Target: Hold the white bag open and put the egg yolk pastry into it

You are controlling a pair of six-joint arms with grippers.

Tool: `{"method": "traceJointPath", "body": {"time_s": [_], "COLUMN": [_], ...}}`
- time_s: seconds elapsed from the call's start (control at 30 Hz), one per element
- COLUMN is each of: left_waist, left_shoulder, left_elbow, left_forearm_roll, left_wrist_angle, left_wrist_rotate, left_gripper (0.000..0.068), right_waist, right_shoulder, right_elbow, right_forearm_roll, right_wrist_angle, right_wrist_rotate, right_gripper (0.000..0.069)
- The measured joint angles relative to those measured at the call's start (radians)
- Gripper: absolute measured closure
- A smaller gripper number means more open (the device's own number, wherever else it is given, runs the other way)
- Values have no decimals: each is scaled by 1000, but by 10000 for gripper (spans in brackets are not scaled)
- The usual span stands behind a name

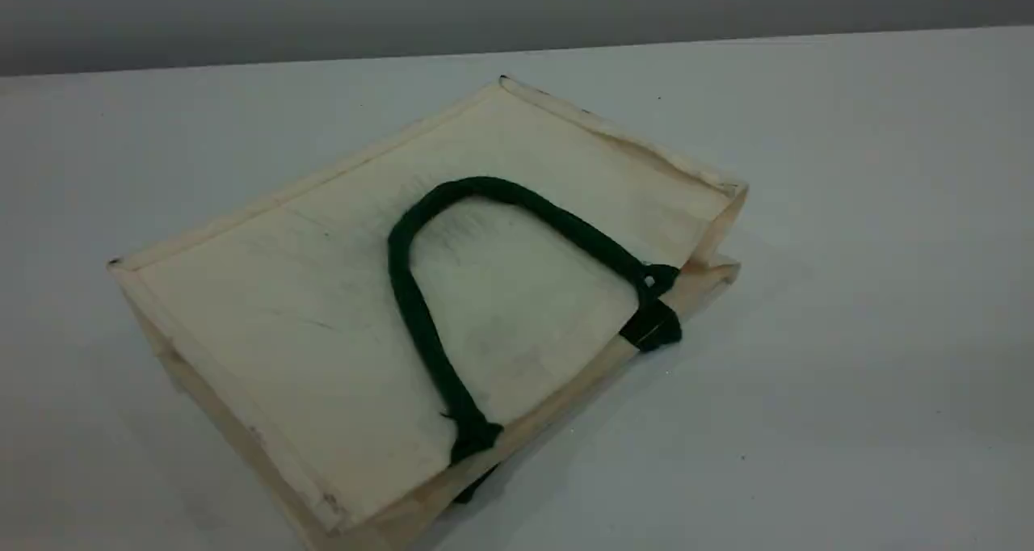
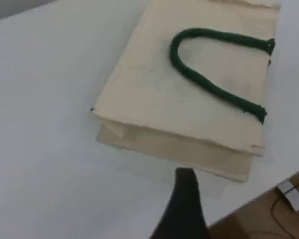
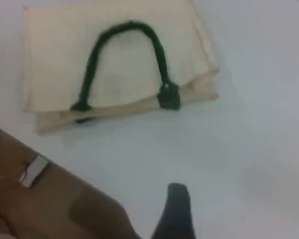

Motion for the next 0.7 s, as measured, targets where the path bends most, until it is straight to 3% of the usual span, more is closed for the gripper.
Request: {"method": "traceJointPath", "body": {"time_s": [0.2,0.7], "left_waist": [0,0], "left_shoulder": [1,2], "left_elbow": [74,89], "left_forearm_roll": [0,27], "left_wrist_angle": [-41,-95], "left_wrist_rotate": [-4,-32], "left_gripper": [127,127], "right_waist": [0,0], "right_shoulder": [0,0], "right_elbow": [120,119], "right_forearm_roll": [-9,-9], "right_wrist_angle": [-46,-59], "right_wrist_rotate": [-8,-8], "right_gripper": [122,122]}}
